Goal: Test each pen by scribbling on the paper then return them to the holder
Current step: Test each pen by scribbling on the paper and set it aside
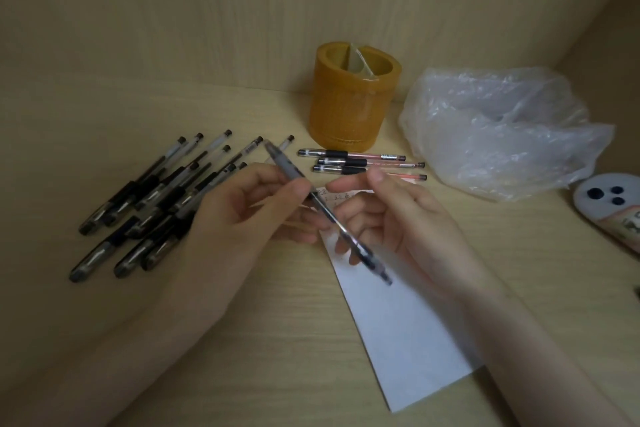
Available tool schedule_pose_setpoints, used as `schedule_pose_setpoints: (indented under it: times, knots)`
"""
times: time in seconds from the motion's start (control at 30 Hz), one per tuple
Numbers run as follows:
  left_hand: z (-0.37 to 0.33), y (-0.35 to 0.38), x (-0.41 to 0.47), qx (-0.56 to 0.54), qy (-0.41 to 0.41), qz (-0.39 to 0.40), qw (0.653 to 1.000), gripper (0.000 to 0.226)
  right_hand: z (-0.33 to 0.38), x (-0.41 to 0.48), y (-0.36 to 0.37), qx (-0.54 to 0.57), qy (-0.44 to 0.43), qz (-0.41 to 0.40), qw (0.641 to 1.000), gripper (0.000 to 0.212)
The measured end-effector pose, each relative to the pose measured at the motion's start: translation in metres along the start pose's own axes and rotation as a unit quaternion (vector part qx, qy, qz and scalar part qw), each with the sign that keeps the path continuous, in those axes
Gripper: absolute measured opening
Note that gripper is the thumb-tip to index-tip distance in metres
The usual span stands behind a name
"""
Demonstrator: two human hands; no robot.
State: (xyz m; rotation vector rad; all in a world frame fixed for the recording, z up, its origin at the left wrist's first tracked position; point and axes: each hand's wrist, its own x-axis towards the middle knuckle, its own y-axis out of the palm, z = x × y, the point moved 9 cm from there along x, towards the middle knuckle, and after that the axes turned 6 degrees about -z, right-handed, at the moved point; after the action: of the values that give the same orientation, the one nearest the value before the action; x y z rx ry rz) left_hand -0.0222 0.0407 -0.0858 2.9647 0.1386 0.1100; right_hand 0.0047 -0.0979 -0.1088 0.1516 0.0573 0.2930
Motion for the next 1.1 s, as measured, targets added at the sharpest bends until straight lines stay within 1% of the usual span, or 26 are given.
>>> schedule_pose_setpoints:
  times: [0.1, 0.17, 0.2, 0.23, 0.33, 0.4, 0.43, 0.47, 0.5, 0.53, 0.57, 0.63, 0.67, 0.73, 0.77, 0.8, 0.87, 0.97, 1.1]
  knots:
    - [0.012, -0.002, 0.001, -0.060, -0.049, -0.007, 0.997, 0.024, 0.005, -0.005, 0.002, 0.004, -0.016, 0.046, 0.999, 0.048]
    - [0.014, -0.003, 0.001, -0.070, -0.054, -0.017, 0.996, 0.028, 0.012, -0.006, 0.002, 0.023, -0.049, 0.067, 0.996, 0.048]
    - [0.014, -0.004, 0.001, -0.063, -0.051, -0.020, 0.997, 0.030, 0.016, -0.006, 0.001, 0.038, -0.066, 0.064, 0.995, 0.045]
    - [0.014, -0.003, 0.001, -0.048, -0.045, -0.015, 0.998, 0.031, 0.018, -0.006, -0.001, 0.057, -0.077, 0.049, 0.994, 0.038]
    - [0.012, 0.004, -0.002, 0.021, -0.025, 0.029, 0.999, 0.031, 0.018, -0.001, -0.020, 0.145, -0.073, -0.035, 0.986, 0.016]
    - [0.010, 0.009, -0.006, 0.113, 0.021, 0.064, 0.991, 0.028, 0.020, 0.002, -0.033, 0.179, -0.080, -0.073, 0.978, 0.015]
    - [0.008, 0.011, -0.009, 0.182, 0.061, 0.079, 0.978, 0.025, 0.021, 0.004, -0.037, 0.197, -0.083, -0.082, 0.973, 0.017]
    - [0.006, 0.015, -0.012, 0.262, 0.113, 0.093, 0.954, 0.021, 0.020, 0.005, -0.039, 0.223, -0.078, -0.088, 0.968, 0.019]
    - [0.005, 0.020, -0.015, 0.333, 0.168, 0.114, 0.921, 0.018, 0.019, 0.006, -0.040, 0.256, -0.067, -0.091, 0.960, 0.018]
    - [0.007, 0.026, -0.019, 0.384, 0.205, 0.142, 0.889, 0.019, 0.017, 0.007, -0.039, 0.288, -0.053, -0.087, 0.952, 0.016]
    - [0.012, 0.030, -0.022, 0.413, 0.221, 0.171, 0.867, 0.022, 0.016, 0.007, -0.037, 0.312, -0.041, -0.078, 0.946, 0.015]
    - [0.022, 0.033, -0.025, 0.432, 0.223, 0.208, 0.849, 0.026, 0.016, 0.006, -0.034, 0.333, -0.015, -0.050, 0.941, 0.017]
    - [0.025, 0.034, -0.026, 0.436, 0.221, 0.221, 0.844, 0.027, 0.015, 0.005, -0.034, 0.341, -0.002, -0.028, 0.940, 0.026]
    - [0.030, 0.034, -0.027, 0.445, 0.218, 0.235, 0.836, 0.030, 0.010, 0.005, -0.031, 0.373, 0.029, 0.016, 0.927, 0.052]
    - [0.031, 0.034, -0.027, 0.447, 0.219, 0.239, 0.834, 0.031, 0.009, 0.005, -0.031, 0.388, 0.037, 0.029, 0.921, 0.059]
    - [0.032, 0.034, -0.027, 0.447, 0.221, 0.241, 0.833, 0.031, 0.007, 0.005, -0.033, 0.395, 0.039, 0.032, 0.917, 0.063]
    - [0.034, 0.034, -0.026, 0.447, 0.223, 0.242, 0.831, 0.031, 0.005, 0.005, -0.035, 0.396, 0.042, 0.022, 0.917, 0.062]
    - [0.035, 0.033, -0.026, 0.448, 0.230, 0.242, 0.829, 0.031, 0.005, 0.004, -0.039, 0.393, 0.038, 0.008, 0.919, 0.050]
    - [0.035, 0.033, -0.027, 0.448, 0.240, 0.236, 0.828, 0.031, 0.007, 0.005, -0.034, 0.423, 0.046, 0.049, 0.904, 0.048]
